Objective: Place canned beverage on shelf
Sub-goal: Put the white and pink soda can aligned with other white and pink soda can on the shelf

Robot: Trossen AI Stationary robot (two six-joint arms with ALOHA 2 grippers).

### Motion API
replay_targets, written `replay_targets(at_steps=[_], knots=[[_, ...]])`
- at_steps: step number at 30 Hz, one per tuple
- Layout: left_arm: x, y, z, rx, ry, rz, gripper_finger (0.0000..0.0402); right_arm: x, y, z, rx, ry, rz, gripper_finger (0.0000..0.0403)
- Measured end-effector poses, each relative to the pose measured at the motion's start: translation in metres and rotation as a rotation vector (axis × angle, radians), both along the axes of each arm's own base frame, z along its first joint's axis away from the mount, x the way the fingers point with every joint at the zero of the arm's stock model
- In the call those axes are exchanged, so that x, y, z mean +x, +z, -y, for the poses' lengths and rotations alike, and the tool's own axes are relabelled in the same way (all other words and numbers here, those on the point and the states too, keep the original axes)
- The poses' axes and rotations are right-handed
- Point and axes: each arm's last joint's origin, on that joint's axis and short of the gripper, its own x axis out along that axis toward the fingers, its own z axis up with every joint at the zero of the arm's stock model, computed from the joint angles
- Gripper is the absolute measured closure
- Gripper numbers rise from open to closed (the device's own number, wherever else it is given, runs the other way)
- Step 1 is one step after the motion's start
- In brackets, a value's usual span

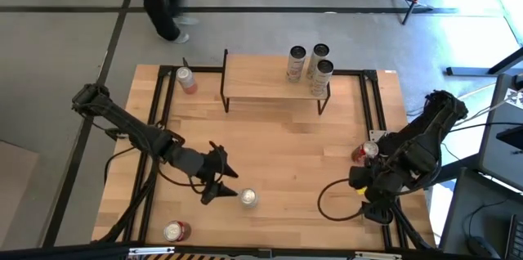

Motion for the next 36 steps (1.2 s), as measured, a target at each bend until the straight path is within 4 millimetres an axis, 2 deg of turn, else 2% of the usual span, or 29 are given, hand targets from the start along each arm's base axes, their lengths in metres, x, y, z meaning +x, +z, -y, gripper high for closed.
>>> replay_targets(at_steps=[3, 7, 12, 17, 22, 36], knots=[[-0.001, -0.004, -0.003, 0.054, 0.063, -0.024, 0.0086, -0.001, -0.002, -0.002, -0.026, -0.001, 0.006, 0.0059], [0.004, -0.013, 0.003, 0.11, 0.118, -0.03, 0.0086, 0.0, -0.007, -0.004, -0.065, -0.011, -0.021, 0.0059], [0.009, -0.023, 0.008, 0.12, 0.088, -0.07, 0.0086, -0.007, -0.01, -0.011, -0.077, 0.006, -0.056, 0.0059], [0.01, -0.024, 0.008, 0.122, 0.091, -0.071, 0.0086, -0.022, -0.011, -0.02, -0.104, 0.001, -0.072, 0.0059], [0.01, -0.024, 0.008, 0.122, 0.092, -0.071, 0.0086, -0.033, -0.019, -0.038, -0.152, 0.104, -0.076, 0.0059], [0.01, -0.024, 0.007, 0.135, 0.115, -0.064, 0.0086, -0.041, -0.04, -0.062, -0.22, 0.178, -0.187, 0.0059]])
